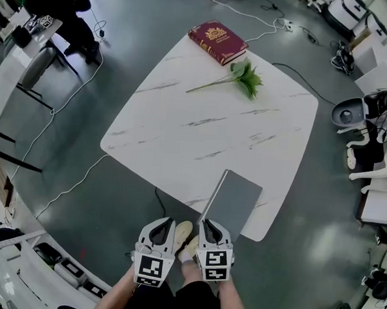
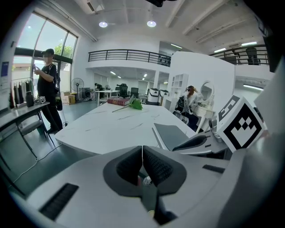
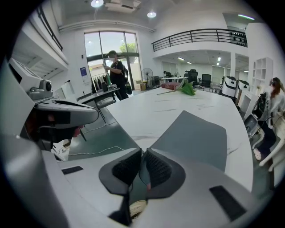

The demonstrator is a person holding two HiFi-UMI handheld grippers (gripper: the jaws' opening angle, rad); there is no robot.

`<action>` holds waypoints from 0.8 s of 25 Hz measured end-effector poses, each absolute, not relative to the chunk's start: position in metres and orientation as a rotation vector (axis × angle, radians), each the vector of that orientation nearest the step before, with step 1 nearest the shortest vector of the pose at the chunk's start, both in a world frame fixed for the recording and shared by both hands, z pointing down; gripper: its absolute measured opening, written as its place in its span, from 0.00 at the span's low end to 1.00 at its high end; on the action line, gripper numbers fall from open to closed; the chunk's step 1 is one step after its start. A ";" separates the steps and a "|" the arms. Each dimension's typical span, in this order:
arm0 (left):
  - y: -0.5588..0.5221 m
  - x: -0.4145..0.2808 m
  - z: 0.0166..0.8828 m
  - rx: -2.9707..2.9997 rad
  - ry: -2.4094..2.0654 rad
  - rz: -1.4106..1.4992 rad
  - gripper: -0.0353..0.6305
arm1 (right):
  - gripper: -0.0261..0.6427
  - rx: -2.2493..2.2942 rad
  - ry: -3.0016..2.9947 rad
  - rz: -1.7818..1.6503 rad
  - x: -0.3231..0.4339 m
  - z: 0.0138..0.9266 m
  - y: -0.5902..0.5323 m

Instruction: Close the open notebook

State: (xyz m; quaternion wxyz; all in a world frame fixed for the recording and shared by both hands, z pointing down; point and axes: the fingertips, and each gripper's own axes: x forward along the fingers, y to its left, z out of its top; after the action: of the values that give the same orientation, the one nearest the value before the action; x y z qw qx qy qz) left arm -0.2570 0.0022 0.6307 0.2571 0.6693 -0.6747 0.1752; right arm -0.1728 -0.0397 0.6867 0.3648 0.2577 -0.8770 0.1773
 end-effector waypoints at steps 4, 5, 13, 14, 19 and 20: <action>0.003 -0.255 0.631 1.811 -1.828 0.479 0.09 | 0.15 0.663 -2.284 0.455 -0.173 0.683 -0.039; 0.003 -0.254 0.631 1.812 -1.828 0.480 0.09 | 0.17 0.650 -2.295 0.458 -0.174 0.683 -0.037; 0.004 -0.248 0.629 1.818 -1.831 0.485 0.09 | 0.39 0.613 -2.350 0.490 -0.179 0.680 -0.028; 0.004 -0.248 0.628 1.819 -1.831 0.486 0.09 | 0.39 0.612 -2.351 0.486 -0.178 0.680 -0.028; 0.005 -0.245 0.620 1.834 -1.839 0.487 0.09 | 0.39 0.622 -2.362 0.481 -0.174 0.672 -0.028; 0.005 -0.244 0.617 1.839 -1.842 0.485 0.09 | 0.38 0.626 -2.366 0.478 -0.173 0.669 -0.028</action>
State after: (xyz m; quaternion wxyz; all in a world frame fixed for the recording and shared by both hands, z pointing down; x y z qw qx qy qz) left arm -0.2442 0.0047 0.6167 0.2444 0.6735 -0.6746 0.1776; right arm -0.1732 -0.0277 0.6691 0.3181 0.2381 -0.8995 0.1818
